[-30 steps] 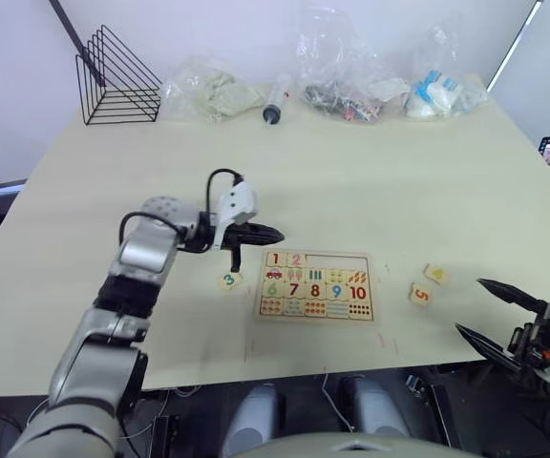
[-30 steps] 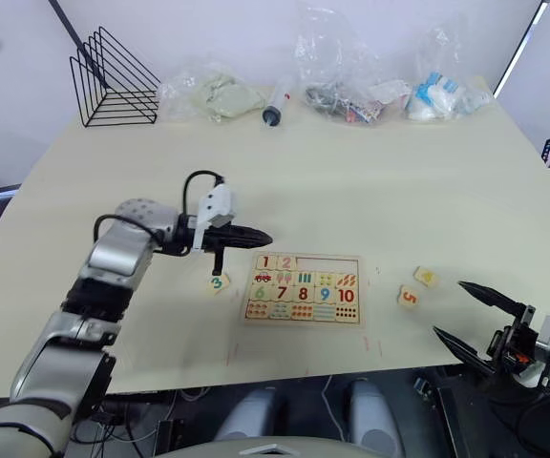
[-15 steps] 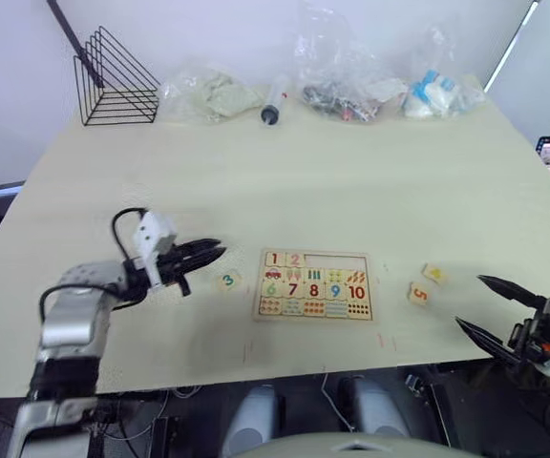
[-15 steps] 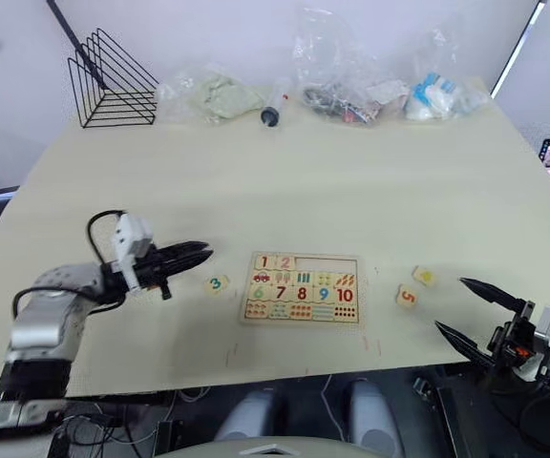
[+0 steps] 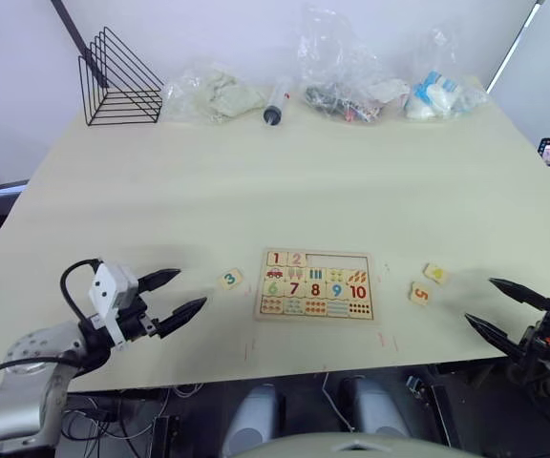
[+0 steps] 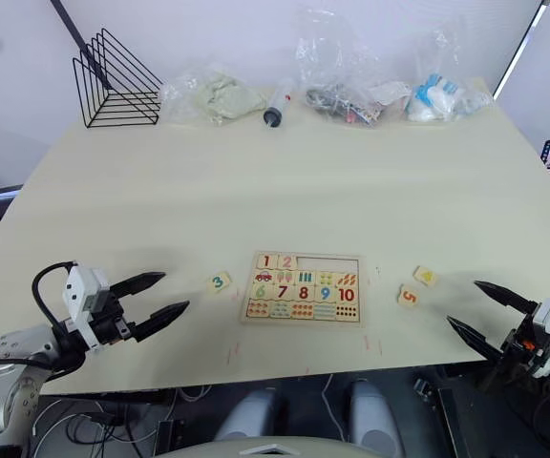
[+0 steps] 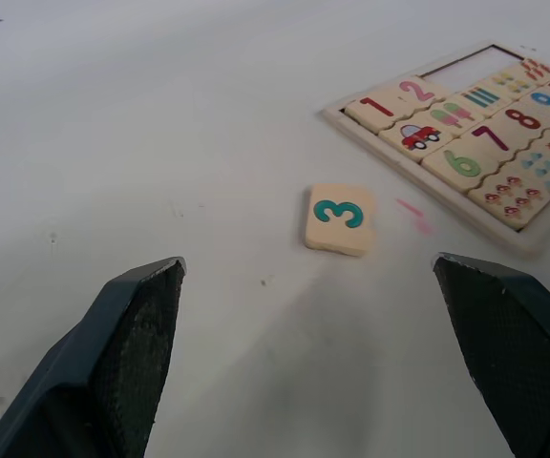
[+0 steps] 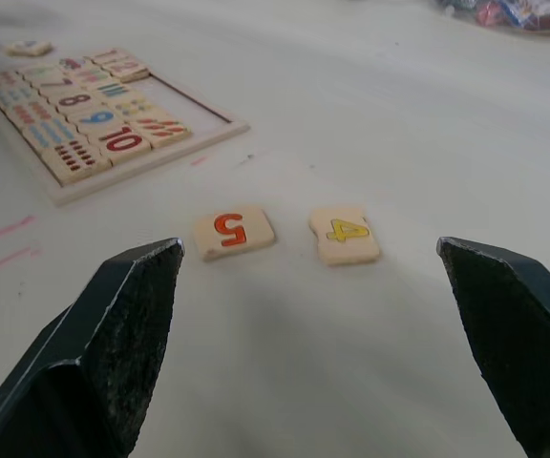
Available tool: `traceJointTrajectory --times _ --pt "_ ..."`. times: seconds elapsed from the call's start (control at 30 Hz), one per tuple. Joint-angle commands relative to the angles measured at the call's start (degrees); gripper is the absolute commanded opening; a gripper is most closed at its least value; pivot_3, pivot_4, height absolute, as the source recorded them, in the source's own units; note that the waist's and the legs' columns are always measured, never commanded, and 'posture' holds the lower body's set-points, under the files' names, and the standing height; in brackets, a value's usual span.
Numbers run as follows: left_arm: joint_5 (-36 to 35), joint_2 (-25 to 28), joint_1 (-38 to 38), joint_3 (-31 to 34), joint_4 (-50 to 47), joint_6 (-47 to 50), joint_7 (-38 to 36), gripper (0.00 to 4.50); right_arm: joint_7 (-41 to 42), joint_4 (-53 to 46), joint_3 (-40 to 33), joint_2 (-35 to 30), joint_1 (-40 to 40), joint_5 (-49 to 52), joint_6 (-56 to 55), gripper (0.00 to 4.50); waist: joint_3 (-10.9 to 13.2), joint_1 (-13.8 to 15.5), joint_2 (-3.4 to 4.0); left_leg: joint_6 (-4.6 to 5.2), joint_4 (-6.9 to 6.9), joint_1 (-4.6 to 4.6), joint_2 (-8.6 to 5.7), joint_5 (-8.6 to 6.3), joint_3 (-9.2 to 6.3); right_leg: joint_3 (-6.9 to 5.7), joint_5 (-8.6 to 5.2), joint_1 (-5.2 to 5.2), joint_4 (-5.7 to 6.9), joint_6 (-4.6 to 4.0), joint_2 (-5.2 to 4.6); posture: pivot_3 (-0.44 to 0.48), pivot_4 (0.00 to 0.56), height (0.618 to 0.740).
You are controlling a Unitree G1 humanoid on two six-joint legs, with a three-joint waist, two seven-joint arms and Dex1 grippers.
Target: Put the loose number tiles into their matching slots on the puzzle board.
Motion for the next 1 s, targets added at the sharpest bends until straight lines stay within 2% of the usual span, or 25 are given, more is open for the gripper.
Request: traceJointTrajectory --times 0.03,0.27,1.0 --pt "-0.94 -0.90 3.78 1.98 -2.91 -3.23 -0.09 4.40 0.57 1.06 -2.01 -1.92 -0.31 0.34 0.47 4.50 0.00 0.00 -0.01 0.00 0.00 0.00 0.00 0.00 0.03 0.01 -0.02 0.00 0.00 -0.04 0.00 0.000 0.150 0.740" --pt "-1.55 -1.00 6.12 2.22 -3.93 -4.81 0.50 4.40 3.30 2.93 -2.33 -2.83 -0.92 1.54 1.50 4.50 -0.03 0.17 -0.05 0.00 0.02 -0.02 -0.01 0.00 0.21 -0.06 -0.10 0.03 0.00 -0.17 0.03 0.000 0.150 0.740" --pt "-1.88 -0.75 4.14 1.04 -3.55 -4.19 1.17 4.40 6.32 3.26 -2.80 -2.84 -1.57 2.23 1.28 4.50 -0.03 -0.01 -0.03 0.02 0.01 -0.01 0.02 -0.01 0.32 -0.01 -0.10 0.02 -0.03 -0.17 0.06 0.000 0.150 0.740"
